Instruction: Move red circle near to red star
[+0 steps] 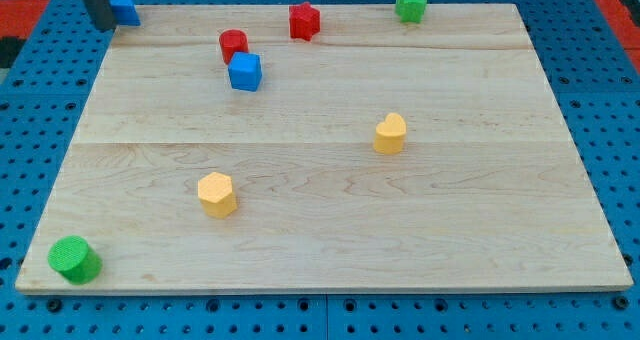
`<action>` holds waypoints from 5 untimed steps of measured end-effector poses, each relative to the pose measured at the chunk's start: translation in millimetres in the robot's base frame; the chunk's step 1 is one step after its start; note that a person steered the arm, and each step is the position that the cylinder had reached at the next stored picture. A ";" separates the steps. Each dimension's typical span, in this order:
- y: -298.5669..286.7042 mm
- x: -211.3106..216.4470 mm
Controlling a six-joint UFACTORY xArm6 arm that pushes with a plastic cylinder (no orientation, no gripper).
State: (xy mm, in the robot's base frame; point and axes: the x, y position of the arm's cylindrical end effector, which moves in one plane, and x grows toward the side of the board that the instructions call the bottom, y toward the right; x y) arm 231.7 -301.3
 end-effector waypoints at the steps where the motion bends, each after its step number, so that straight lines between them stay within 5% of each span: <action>1: 5.1 4.8; 5: 93.7 52.8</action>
State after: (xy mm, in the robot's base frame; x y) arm 284.4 -207.6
